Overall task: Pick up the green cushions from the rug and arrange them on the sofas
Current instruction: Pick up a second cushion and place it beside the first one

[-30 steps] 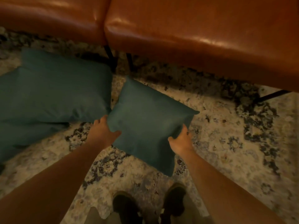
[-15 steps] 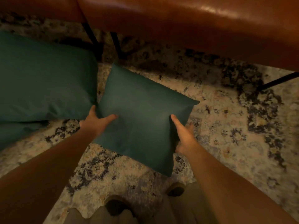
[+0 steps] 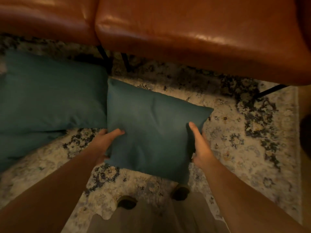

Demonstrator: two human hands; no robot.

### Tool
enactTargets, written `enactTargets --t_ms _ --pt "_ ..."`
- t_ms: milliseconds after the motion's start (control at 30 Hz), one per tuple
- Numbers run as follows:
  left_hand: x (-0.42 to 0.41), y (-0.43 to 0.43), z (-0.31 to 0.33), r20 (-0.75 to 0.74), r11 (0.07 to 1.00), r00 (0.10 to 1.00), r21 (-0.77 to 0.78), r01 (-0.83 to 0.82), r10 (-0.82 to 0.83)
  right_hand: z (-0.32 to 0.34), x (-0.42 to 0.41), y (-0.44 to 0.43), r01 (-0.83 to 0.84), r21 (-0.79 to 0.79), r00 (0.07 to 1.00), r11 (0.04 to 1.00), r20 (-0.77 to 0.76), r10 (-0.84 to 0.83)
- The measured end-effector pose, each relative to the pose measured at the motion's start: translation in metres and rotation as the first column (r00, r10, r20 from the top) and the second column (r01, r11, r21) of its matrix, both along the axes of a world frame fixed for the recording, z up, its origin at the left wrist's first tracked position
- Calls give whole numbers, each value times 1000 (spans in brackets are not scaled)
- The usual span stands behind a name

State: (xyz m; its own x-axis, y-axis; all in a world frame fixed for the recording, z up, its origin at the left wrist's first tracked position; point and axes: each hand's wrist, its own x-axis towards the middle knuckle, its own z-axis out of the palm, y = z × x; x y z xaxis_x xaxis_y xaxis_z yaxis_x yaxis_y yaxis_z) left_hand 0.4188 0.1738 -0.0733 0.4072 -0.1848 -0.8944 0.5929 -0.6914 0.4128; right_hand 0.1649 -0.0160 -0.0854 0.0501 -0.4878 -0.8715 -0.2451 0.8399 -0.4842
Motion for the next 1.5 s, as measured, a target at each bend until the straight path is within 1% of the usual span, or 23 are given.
enactTargets --t_ms 67,133,267,300,367,433,533,667,733,800,867,1000,1100,1200,1267,1333,1400,1433,1500 --pt "7 -1 33 11 1000 1000 -12 -16 16 31 3 2 23 -14 999 1000 44 -22" --pt "13 -1 64 10 1000 1000 -19 19 -19 58 7 3 36 -22 995 999 92 -34" --pt "23 -5 144 41 997 998 -58 56 -54 122 18 -2 139 37 974 990 176 -144" --pt "25 -3 157 45 995 997 -77 66 -62 135 19 -4 173 53 968 984 178 -179" --pt "30 -1 186 64 992 996 -102 73 -67 167 22 -10 189 74 965 979 173 -199" --pt "35 4 214 102 991 993 -109 72 -60 203 27 -15 185 72 966 980 172 -195" --pt "39 8 264 96 985 992 -143 99 -86 252 33 -19 166 22 972 986 168 -167" --pt "40 8 324 -5 982 1000 -187 -14 13 309 35 -18 159 -29 970 987 192 -150" --pt "38 7 349 -19 976 999 -210 -54 51 332 34 -17 173 -59 966 983 203 -158" --pt "34 4 368 19 966 996 -246 -84 92 352 32 -15 188 -87 964 978 205 -167" --pt "30 -2 382 57 961 995 -271 -64 82 366 32 -15 184 -101 963 978 219 -159" --pt "31 -11 427 158 923 978 -379 -67 136 399 34 -26 132 -132 967 982 234 -99" --pt "44 -17 454 252 926 959 -377 -22 125 435 42 -40 81 -185 978 979 203 -43" --pt "55 -27 480 269 914 958 -405 22 96 460 49 -57 55 -218 986 974 169 -18" --pt "62 -28 495 359 898 932 -426 115 52 473 52 -68 47 -231 989 972 144 -14" --pt "68 -27 508 455 887 890 -396 238 -36 486 56 -75 26 -262 993 965 117 4" --pt "68 -28 521 439 864 889 -392 318 -128 491 58 -84 -11 -323 997 946 69 35" --pt "68 -30 527 457 857 875 -376 353 -160 494 61 -88 -27 -338 997 941 54 48" --pt "72 -33 535 535 867 823 -302 396 -189 504 66 -94 -14 -308 994 951 100 47"
